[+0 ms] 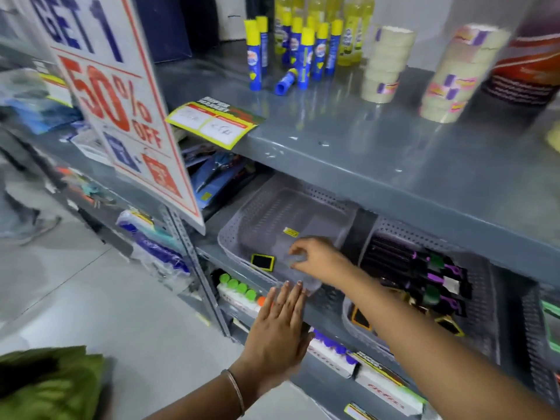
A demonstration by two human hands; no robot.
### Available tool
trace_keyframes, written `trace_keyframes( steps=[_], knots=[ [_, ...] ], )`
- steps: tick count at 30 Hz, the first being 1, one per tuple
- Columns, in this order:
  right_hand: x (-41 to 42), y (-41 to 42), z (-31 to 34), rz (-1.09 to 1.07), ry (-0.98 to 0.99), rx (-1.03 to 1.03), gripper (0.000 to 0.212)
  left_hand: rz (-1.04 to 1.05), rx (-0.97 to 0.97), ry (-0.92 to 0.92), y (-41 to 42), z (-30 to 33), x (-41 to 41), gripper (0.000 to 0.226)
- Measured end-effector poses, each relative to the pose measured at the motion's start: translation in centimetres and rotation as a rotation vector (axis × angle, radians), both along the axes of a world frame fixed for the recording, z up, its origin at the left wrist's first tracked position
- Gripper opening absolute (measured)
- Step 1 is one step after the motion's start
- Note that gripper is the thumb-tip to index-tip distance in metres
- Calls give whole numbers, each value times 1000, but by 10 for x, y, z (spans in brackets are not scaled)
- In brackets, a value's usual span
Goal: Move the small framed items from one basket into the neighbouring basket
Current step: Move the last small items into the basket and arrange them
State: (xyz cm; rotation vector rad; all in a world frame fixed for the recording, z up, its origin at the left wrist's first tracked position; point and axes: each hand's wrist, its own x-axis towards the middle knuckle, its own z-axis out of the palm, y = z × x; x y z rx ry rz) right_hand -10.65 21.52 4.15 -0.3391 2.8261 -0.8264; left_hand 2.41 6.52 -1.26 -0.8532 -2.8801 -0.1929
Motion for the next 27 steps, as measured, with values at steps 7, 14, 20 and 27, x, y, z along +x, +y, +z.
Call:
trace_keyframes(
  steps=[7, 14, 20, 27],
  knots=[
    [-45, -60, -34, 175, -94, 192, 24, -35, -42, 44, -13, -11, -2, 72],
    [-45, -57, -36, 122, -116, 95, 26, -28, -22, 10, -14, -15, -3, 74],
    [-14, -6, -6, -150, -45, -237, 28, -29, 22, -47, -1, -8, -2, 76],
    [87, 135, 17, -601, -46, -261, 30, -276, 75, -20, 51, 9, 18, 72]
  ],
)
